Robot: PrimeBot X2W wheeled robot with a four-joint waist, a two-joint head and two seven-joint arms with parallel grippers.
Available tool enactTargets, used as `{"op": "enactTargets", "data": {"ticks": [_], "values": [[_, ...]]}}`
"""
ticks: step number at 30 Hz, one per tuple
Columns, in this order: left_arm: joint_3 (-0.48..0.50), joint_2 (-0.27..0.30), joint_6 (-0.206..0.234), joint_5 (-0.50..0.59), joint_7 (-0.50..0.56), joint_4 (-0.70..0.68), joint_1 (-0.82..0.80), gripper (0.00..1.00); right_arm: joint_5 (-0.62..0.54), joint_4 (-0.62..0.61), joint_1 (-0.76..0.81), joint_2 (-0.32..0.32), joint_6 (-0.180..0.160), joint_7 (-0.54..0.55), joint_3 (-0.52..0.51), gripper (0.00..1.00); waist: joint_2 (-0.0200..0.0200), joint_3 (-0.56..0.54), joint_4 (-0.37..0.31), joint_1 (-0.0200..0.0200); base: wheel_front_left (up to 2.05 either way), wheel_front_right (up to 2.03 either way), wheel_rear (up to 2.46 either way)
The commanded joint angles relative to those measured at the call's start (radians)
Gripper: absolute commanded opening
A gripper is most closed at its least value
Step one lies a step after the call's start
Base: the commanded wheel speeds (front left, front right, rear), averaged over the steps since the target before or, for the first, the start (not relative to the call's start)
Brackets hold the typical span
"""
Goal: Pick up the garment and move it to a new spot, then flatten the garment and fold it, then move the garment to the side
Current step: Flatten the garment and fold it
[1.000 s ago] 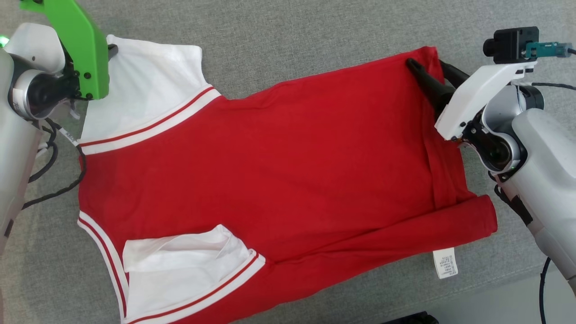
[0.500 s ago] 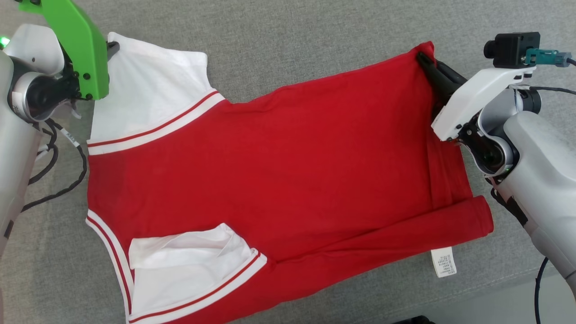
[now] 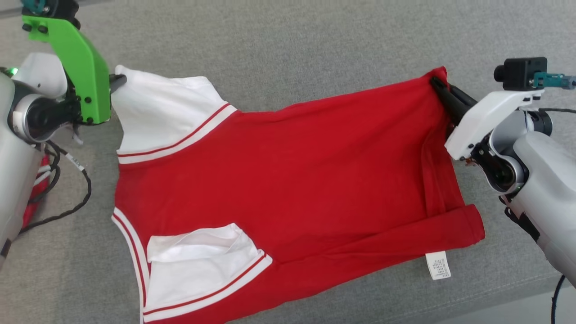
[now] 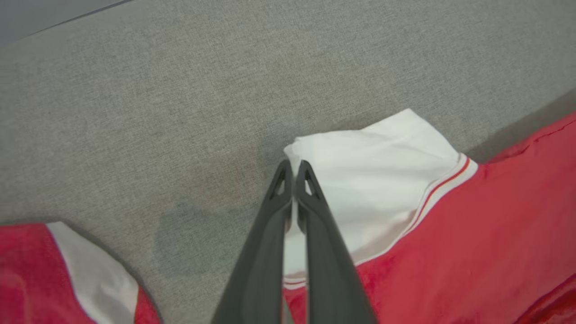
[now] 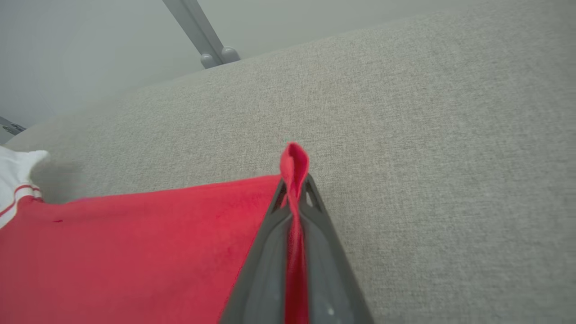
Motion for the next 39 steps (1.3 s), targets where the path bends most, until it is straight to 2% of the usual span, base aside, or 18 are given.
{"op": "enactTargets", "data": {"ticks": [1, 9, 17, 28, 32, 39], "values": [[0.001, 0.014, -0.006, -0.011, 0.009, -0.006, 0.026, 0.00, 0.007, 0.010, 0.015, -0.012, 0.001, 0.003, 0.004, 0.00, -0.0001, -0.045, 0.023, 0.0000, 0.00, 0.00, 0.00], [-0.001, 0.052, -0.005, -0.072, 0.073, -0.080, 0.100, 0.00, 0.025, 0.034, 0.052, -0.034, 0.000, 0.006, 0.027, 0.00, -0.0001, -0.110, 0.053, 0.0000, 0.00, 0.00, 0.00], [-0.004, 0.103, 0.013, -0.166, 0.205, -0.229, 0.186, 0.00, 0.058, -0.007, 0.093, -0.076, 0.001, 0.042, 0.062, 0.00, -0.0001, -0.162, 0.070, 0.0000, 0.00, 0.00, 0.00], [0.006, 0.182, 0.097, -0.261, 0.317, -0.482, 0.299, 0.00, 0.114, -0.132, 0.114, -0.212, 0.001, 0.190, 0.149, 0.00, -0.0001, -0.180, 0.071, 0.0000, 0.00, 0.00, 0.00], [0.013, 0.199, 0.143, -0.293, 0.344, -0.544, 0.333, 0.00, 0.141, -0.191, 0.100, -0.259, 0.001, 0.246, 0.187, 0.00, -0.0001, -0.182, 0.068, 0.0000, 0.00, 0.00, 0.00], [-0.009, 0.241, 0.185, -0.323, 0.416, -0.640, 0.379, 0.00, 0.191, -0.281, 0.075, -0.336, 0.001, 0.345, 0.261, 0.00, -0.0001, -0.181, 0.069, 0.0000, 0.00, 0.00, 0.00]]}}
